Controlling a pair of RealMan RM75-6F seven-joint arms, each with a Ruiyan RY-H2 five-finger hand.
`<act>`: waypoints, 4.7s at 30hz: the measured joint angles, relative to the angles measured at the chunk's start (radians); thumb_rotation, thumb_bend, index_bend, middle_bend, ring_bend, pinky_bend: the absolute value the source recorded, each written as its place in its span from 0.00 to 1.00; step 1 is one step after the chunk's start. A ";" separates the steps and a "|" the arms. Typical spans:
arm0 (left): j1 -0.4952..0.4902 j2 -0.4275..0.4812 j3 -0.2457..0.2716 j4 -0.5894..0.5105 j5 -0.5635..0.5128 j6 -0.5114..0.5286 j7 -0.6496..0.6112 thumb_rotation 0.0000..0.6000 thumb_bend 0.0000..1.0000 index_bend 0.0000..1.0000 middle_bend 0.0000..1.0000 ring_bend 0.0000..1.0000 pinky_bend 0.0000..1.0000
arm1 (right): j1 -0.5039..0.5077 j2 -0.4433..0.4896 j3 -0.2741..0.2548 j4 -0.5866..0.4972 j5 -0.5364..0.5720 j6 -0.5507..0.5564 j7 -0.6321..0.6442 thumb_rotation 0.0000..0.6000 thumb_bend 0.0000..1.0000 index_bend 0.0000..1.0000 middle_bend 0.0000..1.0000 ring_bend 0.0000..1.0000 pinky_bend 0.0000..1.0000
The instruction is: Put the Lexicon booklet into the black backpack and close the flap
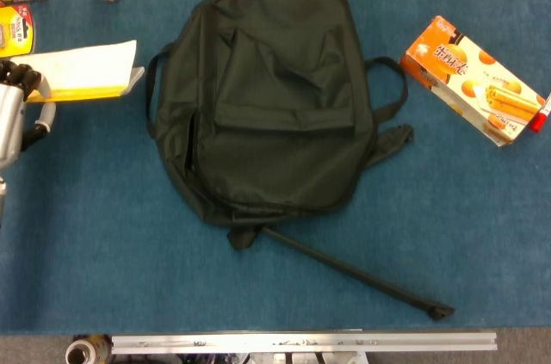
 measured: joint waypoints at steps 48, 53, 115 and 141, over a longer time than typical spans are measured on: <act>0.135 0.236 0.130 -0.259 0.295 0.271 -0.066 1.00 0.39 0.64 0.50 0.39 0.37 | 0.674 -0.455 0.011 -0.174 0.466 -0.606 -0.512 1.00 0.00 0.13 0.29 0.11 0.24; 0.140 0.240 0.136 -0.258 0.311 0.279 -0.068 1.00 0.39 0.64 0.50 0.39 0.37 | 0.738 -0.576 0.007 -0.113 0.551 -0.565 -0.599 1.00 0.00 0.13 0.29 0.11 0.24; 0.071 0.266 0.138 -0.209 0.414 0.290 -0.207 1.00 0.39 0.66 0.51 0.39 0.37 | 1.023 -1.109 0.509 0.418 0.738 -0.352 -0.544 1.00 0.99 0.74 0.64 0.69 0.92; -0.019 0.194 0.130 -0.285 0.445 0.195 -0.154 1.00 0.39 0.67 0.51 0.39 0.37 | 1.159 -1.187 0.673 0.474 0.750 -0.291 -0.408 1.00 0.99 0.74 0.64 0.69 0.92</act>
